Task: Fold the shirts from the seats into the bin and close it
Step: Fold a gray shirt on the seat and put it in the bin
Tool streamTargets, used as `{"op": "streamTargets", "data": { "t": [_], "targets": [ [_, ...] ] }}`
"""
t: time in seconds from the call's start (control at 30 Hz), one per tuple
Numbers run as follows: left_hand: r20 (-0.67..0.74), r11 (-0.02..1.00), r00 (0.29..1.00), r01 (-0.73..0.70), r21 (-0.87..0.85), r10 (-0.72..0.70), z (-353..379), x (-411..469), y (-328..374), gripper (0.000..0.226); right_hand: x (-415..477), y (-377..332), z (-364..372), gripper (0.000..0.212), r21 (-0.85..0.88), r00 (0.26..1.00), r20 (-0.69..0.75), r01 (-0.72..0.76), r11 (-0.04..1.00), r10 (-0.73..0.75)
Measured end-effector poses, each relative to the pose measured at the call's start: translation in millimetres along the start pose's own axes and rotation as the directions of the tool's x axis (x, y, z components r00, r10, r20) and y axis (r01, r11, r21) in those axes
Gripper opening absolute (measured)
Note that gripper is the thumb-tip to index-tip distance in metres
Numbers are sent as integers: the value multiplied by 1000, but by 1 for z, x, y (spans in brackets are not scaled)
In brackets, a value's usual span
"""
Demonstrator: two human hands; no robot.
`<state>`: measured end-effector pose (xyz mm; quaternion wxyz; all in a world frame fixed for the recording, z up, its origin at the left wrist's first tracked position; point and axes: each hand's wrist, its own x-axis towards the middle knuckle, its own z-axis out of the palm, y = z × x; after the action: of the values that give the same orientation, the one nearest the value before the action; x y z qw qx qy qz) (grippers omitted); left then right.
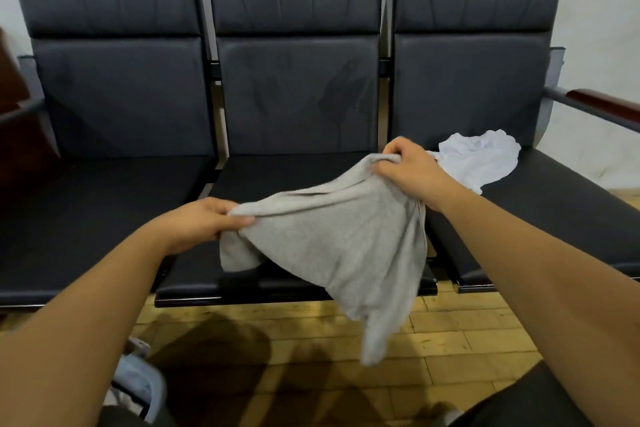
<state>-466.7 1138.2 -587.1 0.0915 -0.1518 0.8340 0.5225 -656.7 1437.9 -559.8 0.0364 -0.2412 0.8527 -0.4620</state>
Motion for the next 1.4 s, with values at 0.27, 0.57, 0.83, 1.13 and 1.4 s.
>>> {"op": "streamTargets", "data": {
  "t": [0.27,0.57,0.83,1.13,1.4],
  "targets": [
    [-452,946,887,-219,-239,91,6,12,17,18,16,20,9,22,-305,996,89,2,953,27],
    [5,984,984,177,-6,-177,1,-3,6,23,22,38,3,5,327,957,-69,-245,912,282],
    [-168,554,967,-34,-832,-192,17,48,11,24,39,20,29,32,635,822,188,-519,572,538],
    [-382,337,884,-458,-823,270,-21,117,165,28,119,-108,-46,10,657,917,-383,188,730,109],
    [-508,467,857,-487,-738,90,-42,105,138,11,77,-122,-20,14,-74,892,-182,406,911,-413]
  ]
}}
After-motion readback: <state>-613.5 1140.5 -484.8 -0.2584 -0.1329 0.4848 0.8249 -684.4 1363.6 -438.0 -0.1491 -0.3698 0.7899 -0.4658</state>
